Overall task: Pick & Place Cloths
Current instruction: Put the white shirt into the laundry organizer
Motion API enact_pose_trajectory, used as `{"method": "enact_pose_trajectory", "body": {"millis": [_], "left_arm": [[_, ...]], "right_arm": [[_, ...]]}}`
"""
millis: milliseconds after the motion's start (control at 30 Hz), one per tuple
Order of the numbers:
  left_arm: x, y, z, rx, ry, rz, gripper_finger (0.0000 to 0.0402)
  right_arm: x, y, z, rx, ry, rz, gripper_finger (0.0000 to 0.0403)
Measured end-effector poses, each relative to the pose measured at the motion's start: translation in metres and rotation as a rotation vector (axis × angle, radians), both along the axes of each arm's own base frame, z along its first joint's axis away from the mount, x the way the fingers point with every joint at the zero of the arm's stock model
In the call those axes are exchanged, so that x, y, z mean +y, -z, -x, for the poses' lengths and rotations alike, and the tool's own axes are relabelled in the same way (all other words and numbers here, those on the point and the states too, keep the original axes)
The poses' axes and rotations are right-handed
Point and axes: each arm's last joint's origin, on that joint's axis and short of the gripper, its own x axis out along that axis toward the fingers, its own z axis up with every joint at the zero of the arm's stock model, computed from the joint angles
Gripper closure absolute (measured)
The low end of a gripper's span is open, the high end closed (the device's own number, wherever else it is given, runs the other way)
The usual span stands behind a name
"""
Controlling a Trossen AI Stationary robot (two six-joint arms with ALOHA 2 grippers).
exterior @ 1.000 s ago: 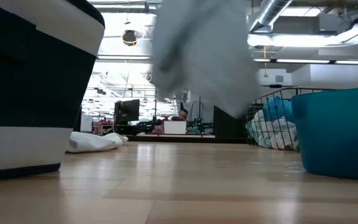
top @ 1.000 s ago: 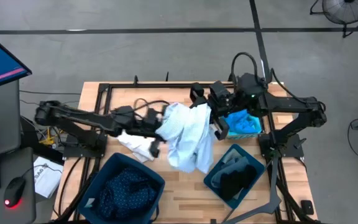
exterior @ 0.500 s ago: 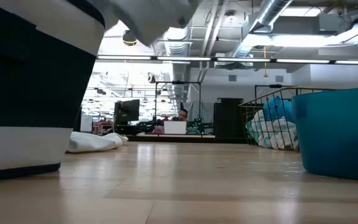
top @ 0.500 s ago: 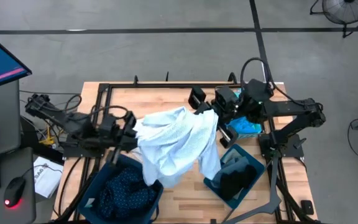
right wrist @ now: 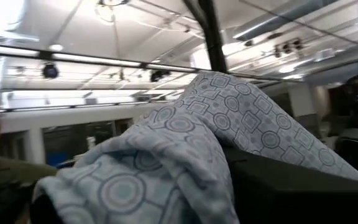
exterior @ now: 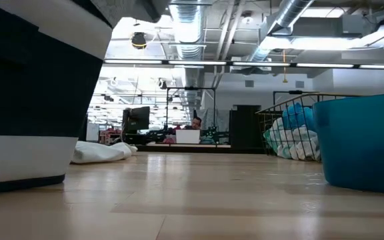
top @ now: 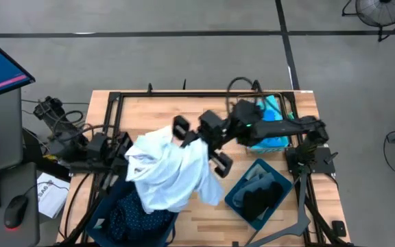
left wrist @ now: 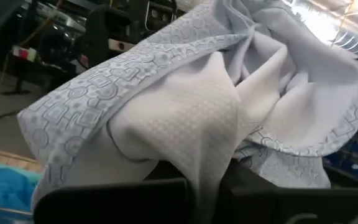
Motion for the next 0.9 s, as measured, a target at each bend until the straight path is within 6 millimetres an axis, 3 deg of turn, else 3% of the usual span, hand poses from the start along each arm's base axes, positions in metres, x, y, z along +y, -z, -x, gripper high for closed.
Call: {"method": "enact_pose_trajectory", "body": {"millis": [200,433,667,900], "left_arm": [[-0.013,-0.005,0.033,0.016,0.097,0.129,0.0401],[-0.033,-0.003,0.073,0.106,0.149,0.288,0.0401],[-0.052,0.008,0.095,0.200,0.008,0.299,0.0401],[-0.076,0.023,0.097,0.222,-0.038,0.258,0.0401]], "right_arm": [[0.011,0.005,-0.035,-0.028,-0.066,0.029,0.0398],[0.020,0.033,-0.071,0.016,-0.083,0.039,0.0398],[0.032,0.086,-0.103,0.196,-0.106,0.086,0.0377],[0.045,0.139,-0.120,0.389,-0.092,0.257,0.0314]]}}
